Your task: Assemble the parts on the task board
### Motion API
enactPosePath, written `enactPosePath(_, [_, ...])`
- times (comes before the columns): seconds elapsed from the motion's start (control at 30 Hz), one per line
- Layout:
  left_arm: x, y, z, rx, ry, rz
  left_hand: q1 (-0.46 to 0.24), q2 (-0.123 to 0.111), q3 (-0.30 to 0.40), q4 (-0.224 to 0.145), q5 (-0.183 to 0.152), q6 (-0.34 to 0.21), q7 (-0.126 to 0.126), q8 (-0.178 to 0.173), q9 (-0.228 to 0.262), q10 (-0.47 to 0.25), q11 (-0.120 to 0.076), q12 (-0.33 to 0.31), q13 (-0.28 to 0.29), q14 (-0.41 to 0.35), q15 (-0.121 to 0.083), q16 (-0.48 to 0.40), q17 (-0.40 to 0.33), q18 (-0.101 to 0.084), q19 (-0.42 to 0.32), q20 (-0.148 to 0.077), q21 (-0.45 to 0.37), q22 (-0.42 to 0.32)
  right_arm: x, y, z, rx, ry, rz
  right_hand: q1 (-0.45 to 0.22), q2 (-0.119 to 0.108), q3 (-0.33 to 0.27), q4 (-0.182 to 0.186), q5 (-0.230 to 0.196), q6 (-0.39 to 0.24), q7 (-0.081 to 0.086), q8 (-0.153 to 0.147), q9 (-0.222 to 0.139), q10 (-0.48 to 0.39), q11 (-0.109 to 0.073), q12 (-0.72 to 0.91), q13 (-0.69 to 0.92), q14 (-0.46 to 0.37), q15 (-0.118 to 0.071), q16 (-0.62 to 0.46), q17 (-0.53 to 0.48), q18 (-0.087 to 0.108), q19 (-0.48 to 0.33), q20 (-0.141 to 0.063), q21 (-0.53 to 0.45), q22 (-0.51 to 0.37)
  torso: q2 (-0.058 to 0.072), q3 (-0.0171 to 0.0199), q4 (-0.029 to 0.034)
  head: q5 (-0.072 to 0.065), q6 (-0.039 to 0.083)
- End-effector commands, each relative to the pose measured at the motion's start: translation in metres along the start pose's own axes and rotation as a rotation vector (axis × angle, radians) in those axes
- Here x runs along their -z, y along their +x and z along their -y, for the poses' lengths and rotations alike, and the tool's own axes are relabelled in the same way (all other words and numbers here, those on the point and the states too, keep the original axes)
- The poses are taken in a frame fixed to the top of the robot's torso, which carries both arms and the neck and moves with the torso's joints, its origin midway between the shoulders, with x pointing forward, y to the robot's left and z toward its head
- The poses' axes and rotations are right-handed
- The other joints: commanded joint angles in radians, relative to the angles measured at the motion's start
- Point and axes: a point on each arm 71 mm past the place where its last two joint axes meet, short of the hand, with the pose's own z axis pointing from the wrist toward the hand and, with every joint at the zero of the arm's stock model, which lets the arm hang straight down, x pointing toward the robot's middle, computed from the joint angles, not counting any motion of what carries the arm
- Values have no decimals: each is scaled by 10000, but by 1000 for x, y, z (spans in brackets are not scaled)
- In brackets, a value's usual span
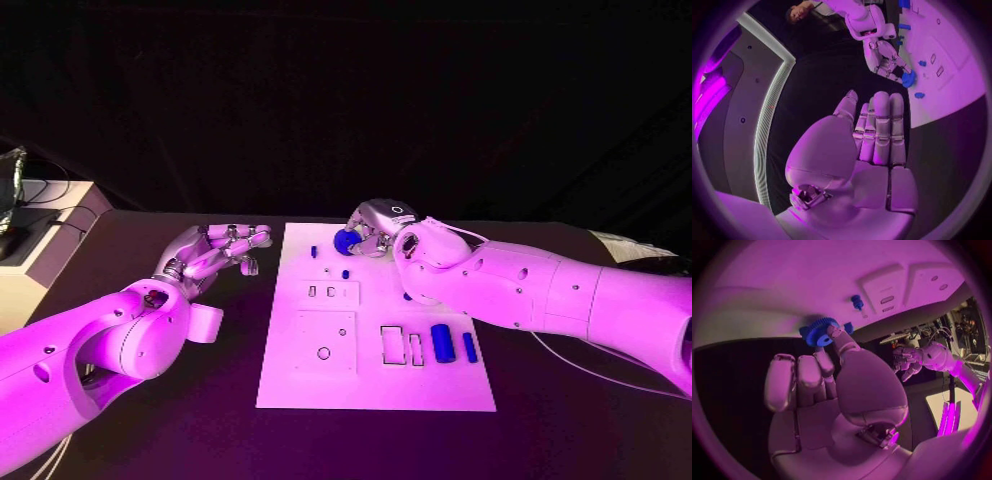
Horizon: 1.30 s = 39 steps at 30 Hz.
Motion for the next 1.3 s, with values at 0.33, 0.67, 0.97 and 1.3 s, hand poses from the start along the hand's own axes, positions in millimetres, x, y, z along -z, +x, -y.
enactPosePath(0.33, [0,2,1,47,71,-187,-28,-6,55,-21,35,-25,-23,11,1,-54,-21,23,-5,-49,17,33,-10,119,-59,-13,64,-9,0,9,0,355,16,-578,-3,-136,-2,115,-42,493,117,25,440,-44,-8,-101,-26,16,-57,-65,-5,-131,392,-43,-58,1735,1,3,-16,33,-40])
enactPosePath(0.67, [0,2,1,45,65,-182,-31,-5,85,-16,38,-26,-15,10,0,-71,-15,24,-5,-55,22,47,-34,125,-67,-6,89,-43,-1,11,1,385,111,-596,-53,-237,-36,231,-92,226,218,17,395,-223,52,-424,-219,11,-11,-111,-26,-117,376,-11,-120,1721,-8,-3,4,13,-70])
enactPosePath(0.97, [0,2,1,41,58,-172,-31,-5,85,-16,38,-26,-15,10,0,-71,-15,24,-5,-55,22,47,-34,125,-67,-6,89,-43,-1,11,2,391,146,-592,-81,-477,-100,522,-166,53,278,27,404,-322,91,-586,-415,14,31,-157,-27,-94,374,44,-168,1716,-6,4,-6,37,-90])
enactPosePath(1.3, [0,1,1,36,52,-158,-31,-5,85,-16,38,-26,-15,10,0,-71,-15,24,-5,-55,22,47,-34,125,-67,-6,89,-43,3,10,2,358,95,-354,-9,-562,-100,708,-170,105,258,30,418,-307,81,-530,-449,14,26,-173,-22,-90,380,46,-174,1716,-13,9,-5,54,-92])
